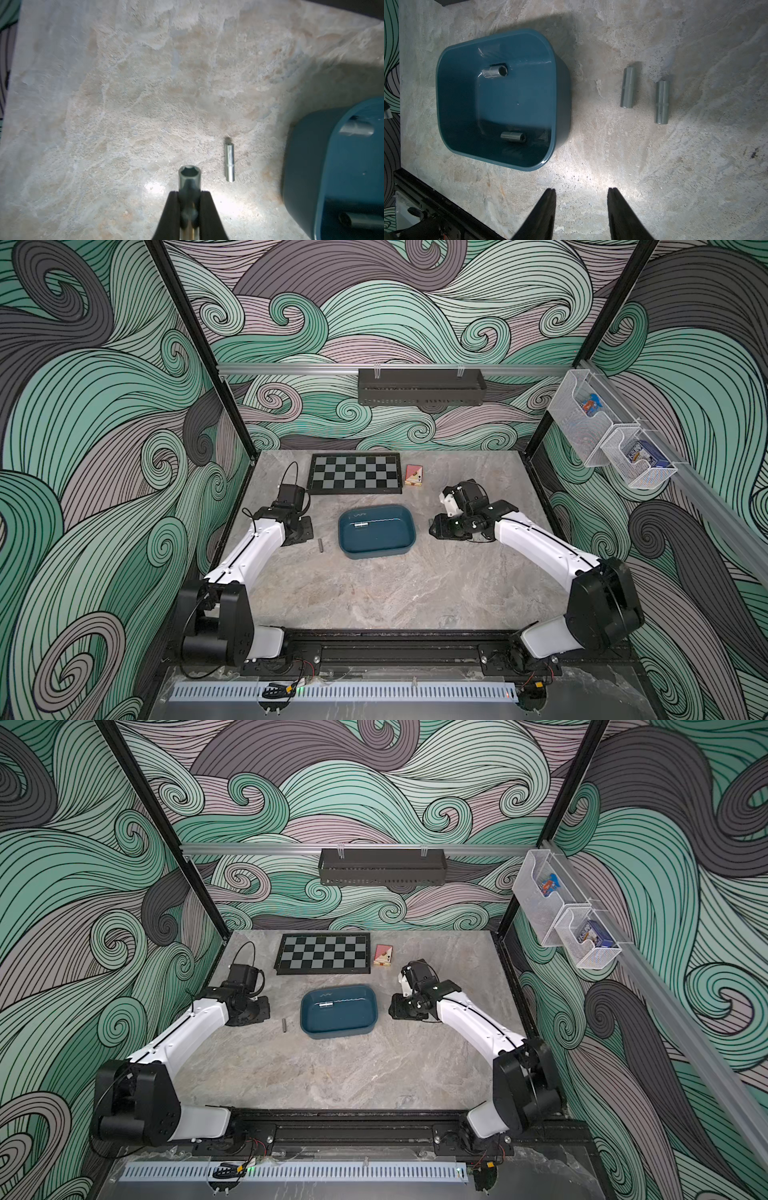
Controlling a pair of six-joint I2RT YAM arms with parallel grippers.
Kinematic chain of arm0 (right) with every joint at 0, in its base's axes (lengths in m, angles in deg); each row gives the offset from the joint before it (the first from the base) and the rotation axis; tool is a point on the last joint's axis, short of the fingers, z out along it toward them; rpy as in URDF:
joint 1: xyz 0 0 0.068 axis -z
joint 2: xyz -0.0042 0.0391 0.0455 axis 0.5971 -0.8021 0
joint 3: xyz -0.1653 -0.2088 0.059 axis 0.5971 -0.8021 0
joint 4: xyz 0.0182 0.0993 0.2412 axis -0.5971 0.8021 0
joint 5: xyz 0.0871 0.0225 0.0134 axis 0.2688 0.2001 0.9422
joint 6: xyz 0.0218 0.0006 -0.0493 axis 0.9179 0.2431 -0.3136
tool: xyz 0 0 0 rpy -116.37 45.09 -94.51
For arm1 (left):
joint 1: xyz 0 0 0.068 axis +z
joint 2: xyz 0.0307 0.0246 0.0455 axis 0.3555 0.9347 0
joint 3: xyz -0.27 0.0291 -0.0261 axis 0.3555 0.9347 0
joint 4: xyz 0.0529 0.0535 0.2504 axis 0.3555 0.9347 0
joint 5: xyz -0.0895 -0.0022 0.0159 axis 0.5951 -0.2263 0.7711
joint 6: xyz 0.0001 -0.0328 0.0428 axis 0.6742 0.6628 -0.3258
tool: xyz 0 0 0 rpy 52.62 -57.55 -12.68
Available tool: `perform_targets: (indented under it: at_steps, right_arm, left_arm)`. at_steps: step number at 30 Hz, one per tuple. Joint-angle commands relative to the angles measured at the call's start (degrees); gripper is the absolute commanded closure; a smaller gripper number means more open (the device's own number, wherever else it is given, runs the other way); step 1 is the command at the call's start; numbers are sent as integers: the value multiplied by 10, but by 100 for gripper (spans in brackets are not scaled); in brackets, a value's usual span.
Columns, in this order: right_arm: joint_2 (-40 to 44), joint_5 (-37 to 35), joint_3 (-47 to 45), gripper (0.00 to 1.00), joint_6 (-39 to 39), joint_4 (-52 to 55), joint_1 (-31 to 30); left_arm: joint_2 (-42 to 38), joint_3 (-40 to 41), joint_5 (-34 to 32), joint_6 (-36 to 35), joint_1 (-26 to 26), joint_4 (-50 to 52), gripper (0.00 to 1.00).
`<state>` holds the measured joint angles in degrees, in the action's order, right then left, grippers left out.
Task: Take out the socket from the storage box
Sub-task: Place the socket head at the center of the board.
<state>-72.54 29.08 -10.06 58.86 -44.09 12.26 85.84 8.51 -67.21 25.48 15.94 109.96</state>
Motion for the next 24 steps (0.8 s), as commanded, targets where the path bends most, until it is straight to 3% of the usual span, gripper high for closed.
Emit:
perform_targets:
  at_steps: [1,24]
  right_arm:
    - [-2,5,-2,55,1,-8,2]
    - [21,10,-15,55,1,-11,5]
  left_arm:
    - [32,-10,27,-5,5,4,100]
    - [186,-32,22,18,5,-27,99]
